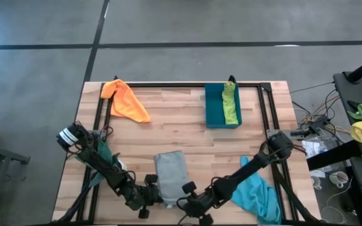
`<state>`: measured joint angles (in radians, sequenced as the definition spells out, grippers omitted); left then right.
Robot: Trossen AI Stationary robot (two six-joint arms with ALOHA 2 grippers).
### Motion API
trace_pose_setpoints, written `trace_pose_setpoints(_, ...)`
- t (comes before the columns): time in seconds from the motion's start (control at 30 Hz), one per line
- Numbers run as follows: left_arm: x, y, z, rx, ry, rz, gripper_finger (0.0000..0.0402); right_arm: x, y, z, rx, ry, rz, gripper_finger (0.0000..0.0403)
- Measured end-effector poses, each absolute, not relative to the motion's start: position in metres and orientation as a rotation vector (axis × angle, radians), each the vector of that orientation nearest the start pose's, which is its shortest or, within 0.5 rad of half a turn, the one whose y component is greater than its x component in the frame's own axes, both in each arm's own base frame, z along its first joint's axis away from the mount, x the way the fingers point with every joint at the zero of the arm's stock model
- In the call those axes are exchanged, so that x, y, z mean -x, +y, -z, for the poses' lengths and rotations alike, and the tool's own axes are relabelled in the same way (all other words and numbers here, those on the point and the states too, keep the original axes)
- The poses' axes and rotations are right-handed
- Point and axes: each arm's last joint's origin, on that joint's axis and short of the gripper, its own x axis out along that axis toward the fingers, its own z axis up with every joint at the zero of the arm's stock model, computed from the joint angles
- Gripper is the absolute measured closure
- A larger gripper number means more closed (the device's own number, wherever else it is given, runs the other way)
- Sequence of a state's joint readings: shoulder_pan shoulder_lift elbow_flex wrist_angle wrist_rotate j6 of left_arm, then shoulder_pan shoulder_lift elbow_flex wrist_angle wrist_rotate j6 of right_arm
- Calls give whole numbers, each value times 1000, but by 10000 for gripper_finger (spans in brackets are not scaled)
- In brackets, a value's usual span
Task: Roll microfiber towels into tight, uniform cylinder then place into a basket
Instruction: Roll the gray towel
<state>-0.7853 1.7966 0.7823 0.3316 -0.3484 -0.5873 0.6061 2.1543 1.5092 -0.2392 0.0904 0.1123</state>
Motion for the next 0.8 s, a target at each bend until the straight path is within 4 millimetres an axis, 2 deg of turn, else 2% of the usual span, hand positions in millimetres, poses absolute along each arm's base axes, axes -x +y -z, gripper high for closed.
trace_pose_setpoints(0.1, -243, -229, -125, 195, 671, 234, 402, -384, 256, -160, 174, 829, -398, 314)
trace_pose_setpoints(0.2, -243, -229, -129, 196, 668, 236, 394, -386, 252, -161, 128, 842, -347, 317)
trace_pose_setpoints(0.33, -241, -227, -143, 172, 626, 265, 357, -389, 246, -159, 81, 863, -306, 315)
trace_pose_setpoints(0.47, -238, -223, -150, 98, 634, 271, 321, -387, 243, -158, 115, 895, -316, 317)
trace_pose_setpoints(0.63, -236, -221, -150, 68, 650, 255, 304, -366, 259, -167, 187, 966, -533, 325)
trace_pose_setpoints(0.7, -237, -221, -151, 71, 646, 257, 304, -358, 266, -159, 214, 1009, -563, 325)
trace_pose_setpoints(0.8, -236, -224, -160, 88, 628, 279, 304, -355, 274, -146, 240, 1016, -584, 326)
